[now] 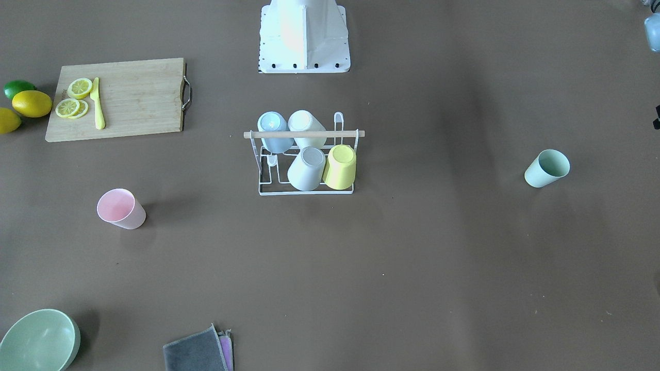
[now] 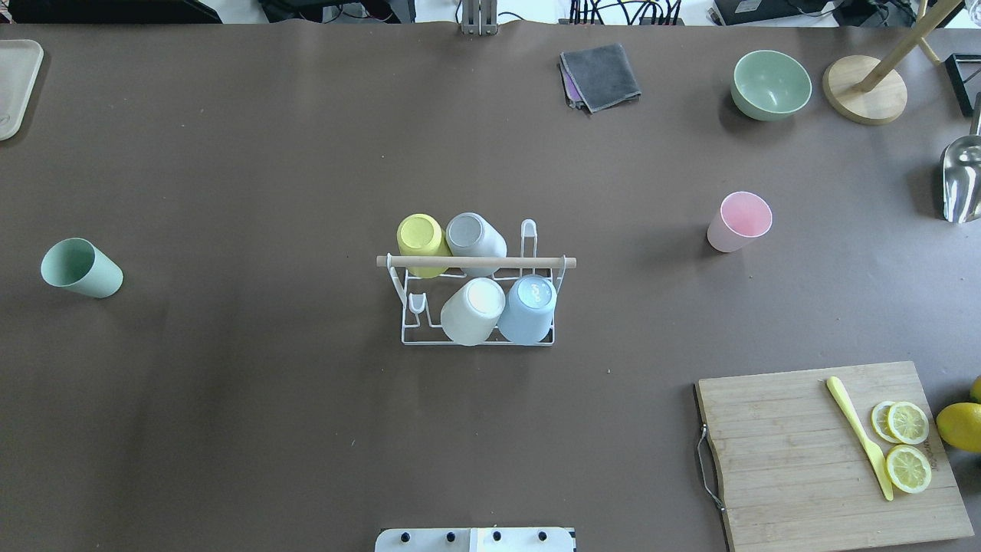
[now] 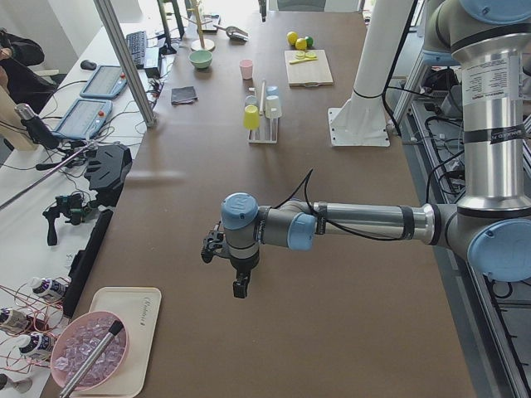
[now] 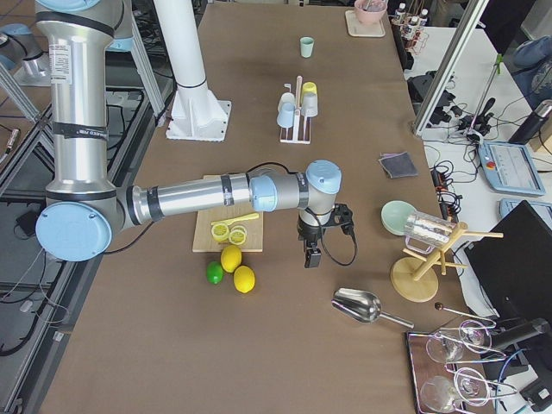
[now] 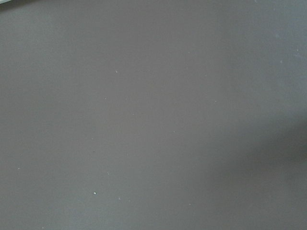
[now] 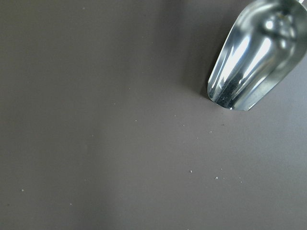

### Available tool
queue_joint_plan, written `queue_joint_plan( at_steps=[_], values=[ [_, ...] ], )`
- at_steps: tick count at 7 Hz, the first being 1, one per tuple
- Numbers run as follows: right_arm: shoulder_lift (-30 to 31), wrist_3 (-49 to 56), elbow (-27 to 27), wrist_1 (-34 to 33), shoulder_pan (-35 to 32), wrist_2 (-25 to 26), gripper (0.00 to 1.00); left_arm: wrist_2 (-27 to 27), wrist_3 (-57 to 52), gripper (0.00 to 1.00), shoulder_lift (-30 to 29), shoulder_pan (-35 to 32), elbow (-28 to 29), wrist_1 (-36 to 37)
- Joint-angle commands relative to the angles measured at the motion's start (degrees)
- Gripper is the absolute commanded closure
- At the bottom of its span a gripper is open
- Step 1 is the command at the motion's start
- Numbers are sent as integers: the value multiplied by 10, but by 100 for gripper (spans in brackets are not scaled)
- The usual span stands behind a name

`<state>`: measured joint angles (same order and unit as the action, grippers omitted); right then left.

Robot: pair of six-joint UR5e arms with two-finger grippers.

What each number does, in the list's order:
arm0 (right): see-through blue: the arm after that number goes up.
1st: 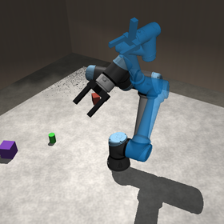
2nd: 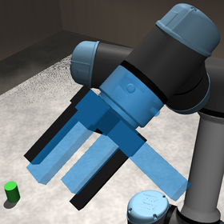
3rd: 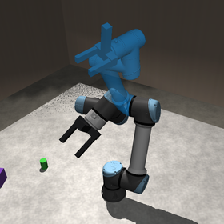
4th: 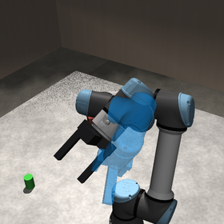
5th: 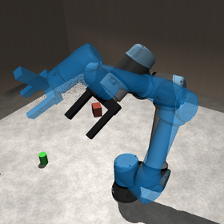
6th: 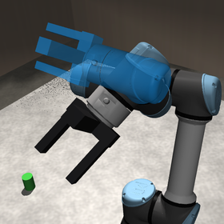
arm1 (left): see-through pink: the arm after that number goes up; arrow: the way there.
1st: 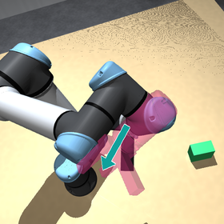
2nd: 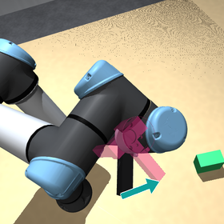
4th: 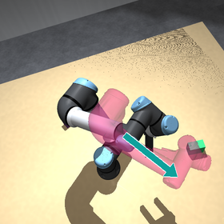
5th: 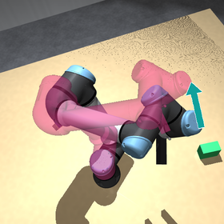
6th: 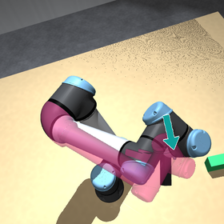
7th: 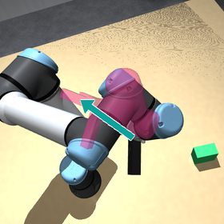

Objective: Place cup on cup holder

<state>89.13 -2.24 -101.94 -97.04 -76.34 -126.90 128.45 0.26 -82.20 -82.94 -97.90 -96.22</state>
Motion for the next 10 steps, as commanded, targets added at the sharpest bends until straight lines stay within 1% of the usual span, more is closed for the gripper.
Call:
queue_joint_plan(
  at_steps=[1,2,4,5,6,8,9,10],
  values=[
    [-94,6,2,-106,37,5,0,0,0,2,1,0,0,0],
    [-118,6,1,-122,58,2,0,0,0,2,2,0,0,0],
    [-169,3,3,-156,105,14,0,0,0,2,-3,1,-2,1],
    [-195,4,14,-173,122,16,0,0,0,2,2,0,-5,1],
    [-220,4,37,-173,130,15,0,0,0,2,2,0,-4,1],
    [-294,8,107,-187,146,24,0,0,0,2,2,0,-5,2],
    [-339,21,162,-196,155,32,0,0,0,2,2,0,-6,2],
    [-388,59,219,-216,162,40,1,0,0,2,2,0,-6,2]
  ],
)
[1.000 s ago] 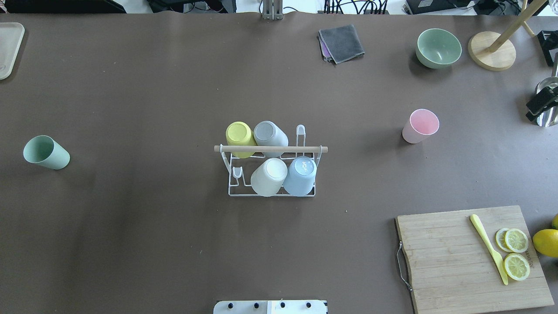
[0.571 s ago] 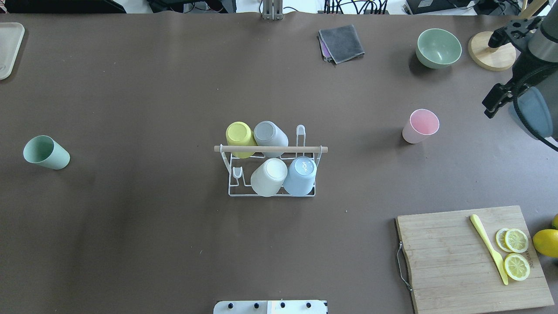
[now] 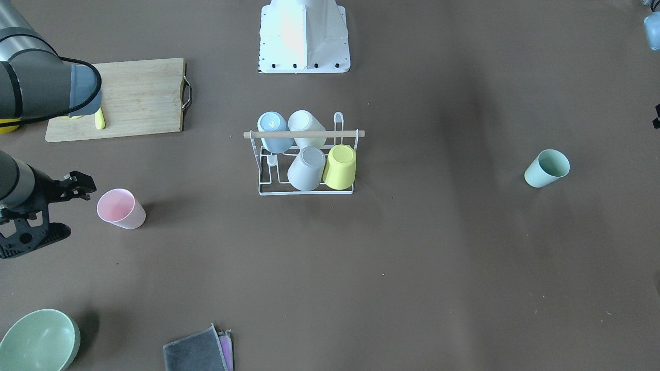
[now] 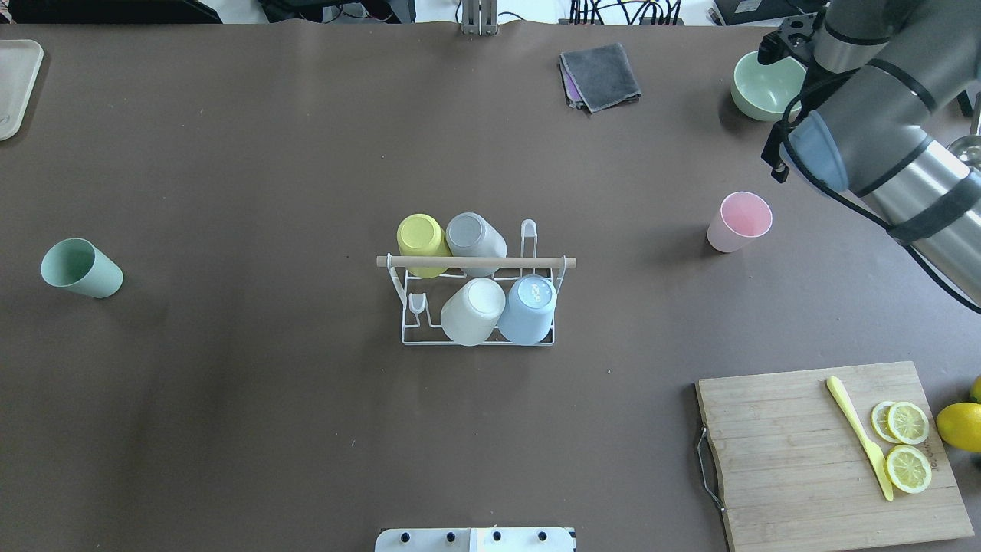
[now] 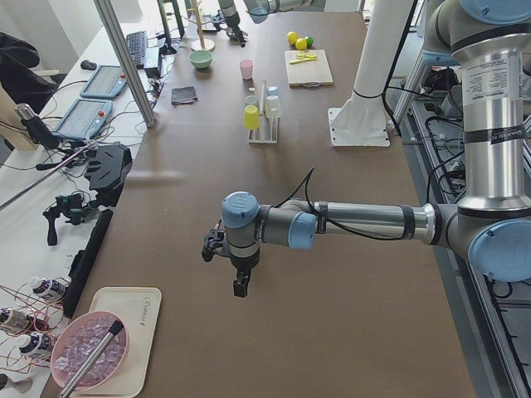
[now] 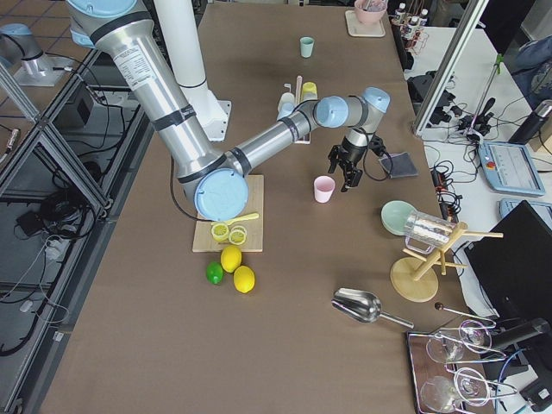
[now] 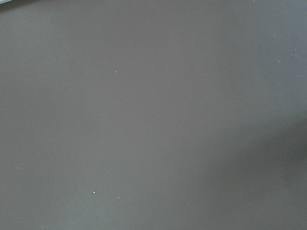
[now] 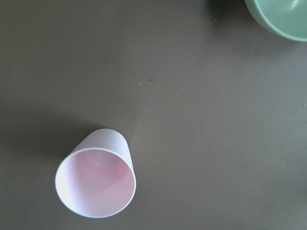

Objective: Place cup on cup holder

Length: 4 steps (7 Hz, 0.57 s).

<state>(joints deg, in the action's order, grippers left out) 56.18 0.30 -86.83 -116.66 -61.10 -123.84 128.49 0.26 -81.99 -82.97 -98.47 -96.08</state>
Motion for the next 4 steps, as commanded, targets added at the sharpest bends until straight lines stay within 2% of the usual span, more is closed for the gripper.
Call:
queue_joint_plan(
  at_steps=[1,4],
  values=[
    [-110,53,119,-50,25,35,1,0,0,2,0,0,-1,0],
    [-148,90,144,-87,80,84,1,2,0,2,1,0,3,1]
  ],
)
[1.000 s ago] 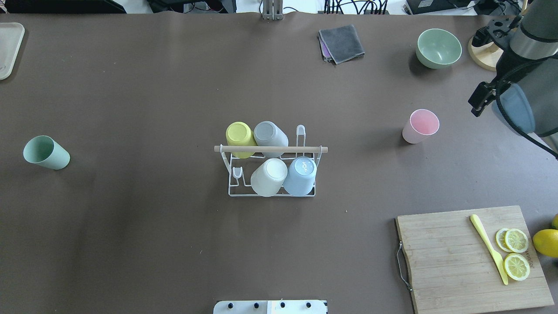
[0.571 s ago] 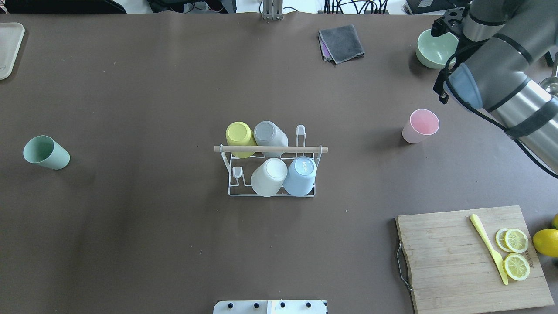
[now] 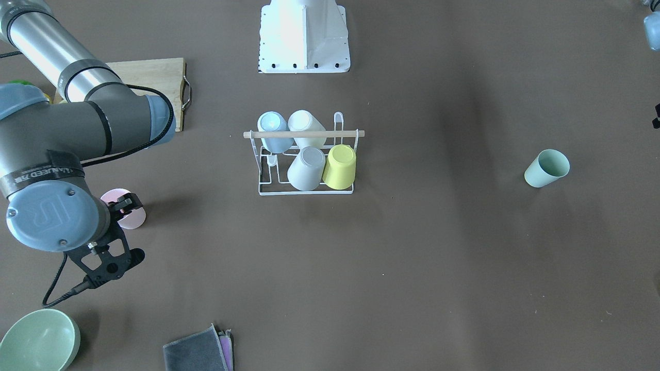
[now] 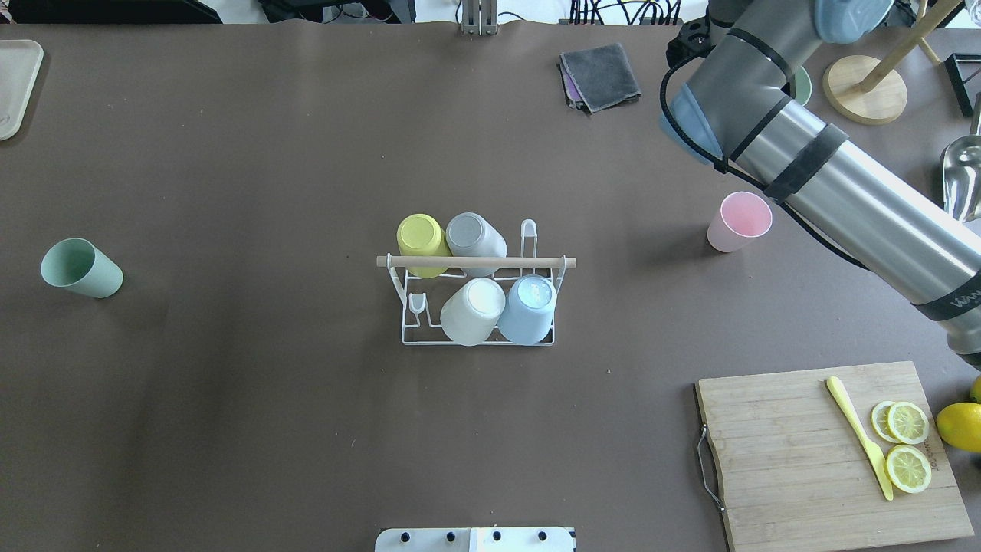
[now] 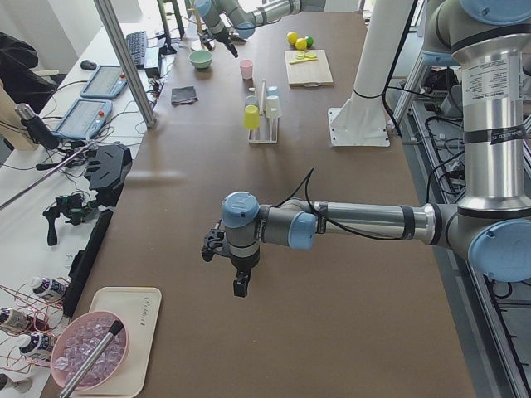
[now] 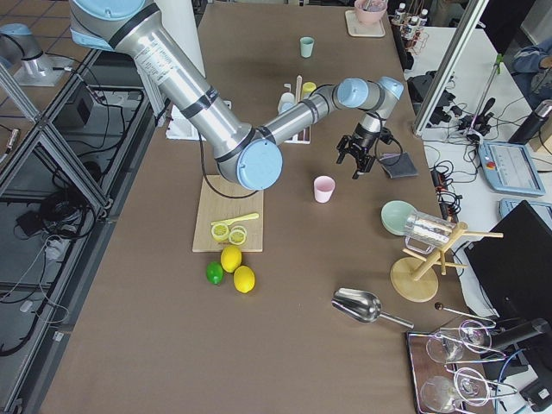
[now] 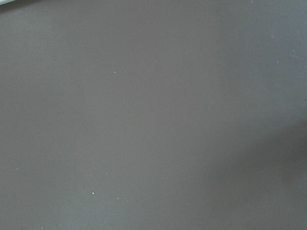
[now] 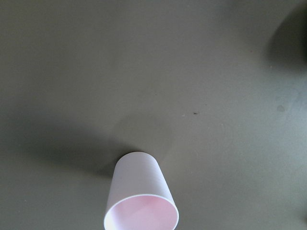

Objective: Place cup on cup holder

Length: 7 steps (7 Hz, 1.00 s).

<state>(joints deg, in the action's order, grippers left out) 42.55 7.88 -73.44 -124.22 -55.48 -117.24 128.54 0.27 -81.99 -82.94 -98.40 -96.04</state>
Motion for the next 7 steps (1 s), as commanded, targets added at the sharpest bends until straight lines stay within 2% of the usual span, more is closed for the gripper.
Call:
queue_joint_plan(
  at_steps=[1,2,3,5,6,7],
  values=[
    [-25,33,20,-29,41,47,1,2,0,2,-3,1,3,2],
    [-46,55,56,-34,57,66,1,5,1,2,-11,2,-1,4],
    [-48,81,74,-38,64,73,1,6,1,2,-46,2,-1,59],
    [-46,141,98,-45,93,131,1,5,1,2,-181,6,28,235],
    [-57,169,125,-45,106,161,1,4,3,2,-227,10,54,268],
    [-57,185,127,-44,106,165,1,3,7,2,-233,39,63,270]
  ],
)
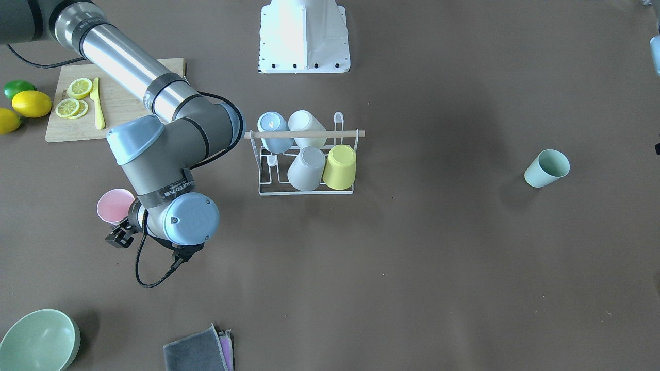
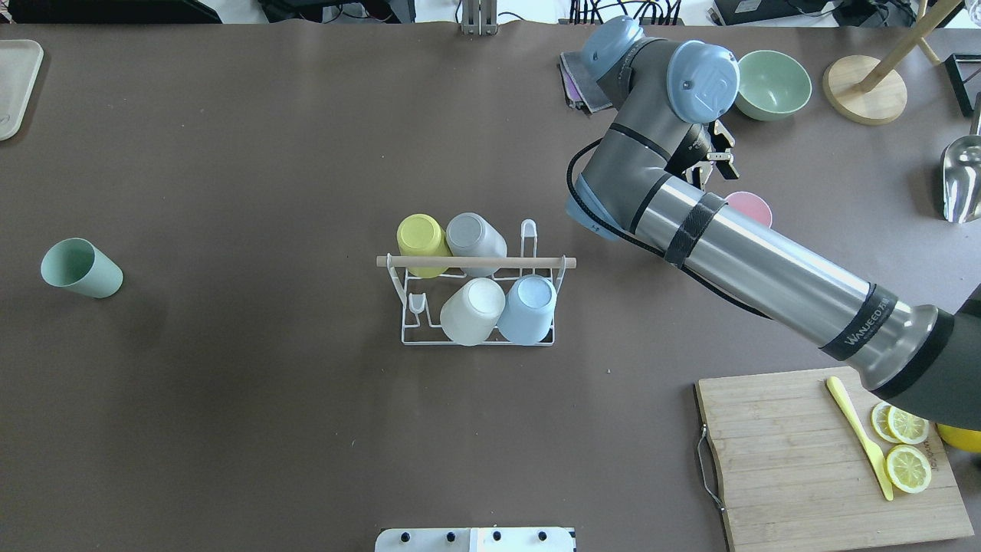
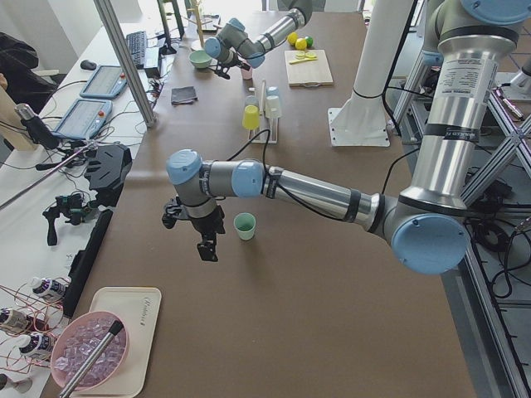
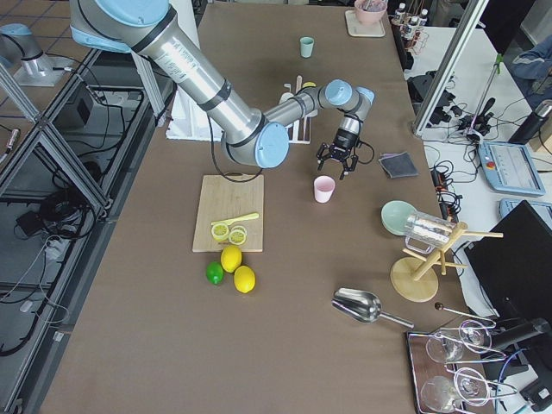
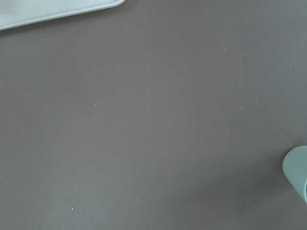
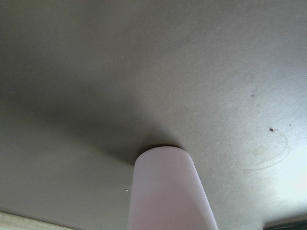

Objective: Place cup on cup holder

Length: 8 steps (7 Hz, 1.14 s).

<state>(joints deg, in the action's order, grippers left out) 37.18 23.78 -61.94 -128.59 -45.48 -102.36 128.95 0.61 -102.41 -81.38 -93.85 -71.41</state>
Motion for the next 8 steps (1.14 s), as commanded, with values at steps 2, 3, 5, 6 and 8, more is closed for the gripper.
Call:
queue_joint_plan(
  at_steps=[2,3,5,6,8],
  values=[
    [-5,73,13,4,20,52,2,4,47,2,-69,48,78,22],
    [-5,73,13,4,33,59,2,5,52,2,-82,54,103,19],
    [-3,73,14,-1,47,69,6,39,48,2,-136,68,198,18],
    [2,76,14,-3,50,76,10,62,50,2,-153,73,232,21],
    [6,82,14,-4,52,87,7,89,51,2,-154,113,251,19]
  ],
)
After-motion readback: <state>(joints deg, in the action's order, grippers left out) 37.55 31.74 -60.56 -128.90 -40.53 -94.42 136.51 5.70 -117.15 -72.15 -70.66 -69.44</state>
